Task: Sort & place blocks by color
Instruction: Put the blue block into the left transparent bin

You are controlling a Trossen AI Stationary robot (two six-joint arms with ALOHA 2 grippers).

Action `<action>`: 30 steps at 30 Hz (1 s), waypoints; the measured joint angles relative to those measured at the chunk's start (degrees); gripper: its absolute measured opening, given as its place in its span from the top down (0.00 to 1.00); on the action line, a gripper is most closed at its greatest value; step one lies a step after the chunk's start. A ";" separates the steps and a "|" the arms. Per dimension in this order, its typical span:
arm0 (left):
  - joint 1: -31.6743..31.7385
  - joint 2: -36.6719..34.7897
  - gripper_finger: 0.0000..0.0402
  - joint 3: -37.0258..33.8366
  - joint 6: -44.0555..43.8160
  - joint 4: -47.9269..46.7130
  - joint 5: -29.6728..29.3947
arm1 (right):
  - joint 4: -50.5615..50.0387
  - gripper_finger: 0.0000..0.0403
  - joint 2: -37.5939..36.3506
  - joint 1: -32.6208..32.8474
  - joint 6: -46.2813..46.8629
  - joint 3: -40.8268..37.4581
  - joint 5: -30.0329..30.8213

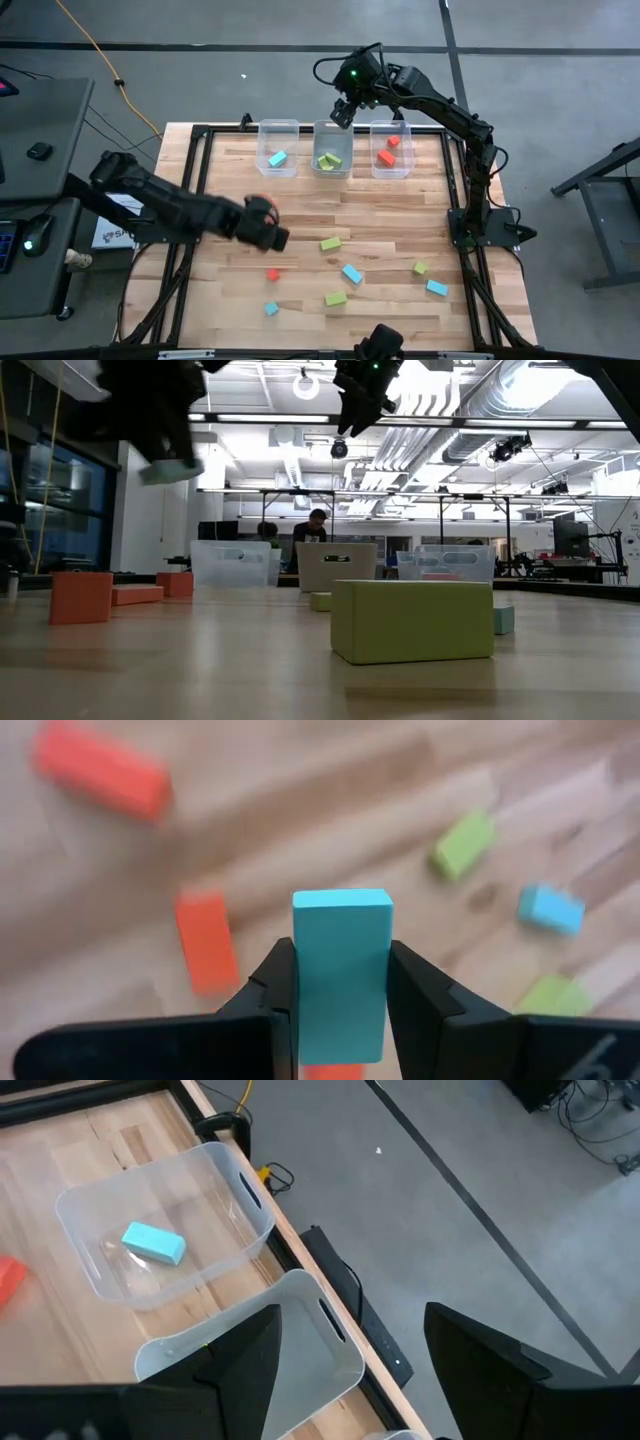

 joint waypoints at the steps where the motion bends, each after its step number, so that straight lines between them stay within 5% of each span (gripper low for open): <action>1: 2.10 -0.69 0.83 0.01 2.90 0.15 -0.17 | 0.00 0.41 0.00 0.00 0.15 0.00 -0.02; 9: 19.10 -4.78 0.82 0.01 25.39 1.36 0.93 | -1.11 0.41 0.00 0.00 3.42 0.00 0.00; 16: 32.64 -4.25 0.82 0.01 45.39 9.37 7.88 | -2.17 0.41 0.00 0.05 8.07 0.00 -0.04; 30: 51.07 -0.38 0.82 0.01 68.97 14.67 17.02 | -8.37 0.41 -1.56 3.91 20.87 0.00 -2.46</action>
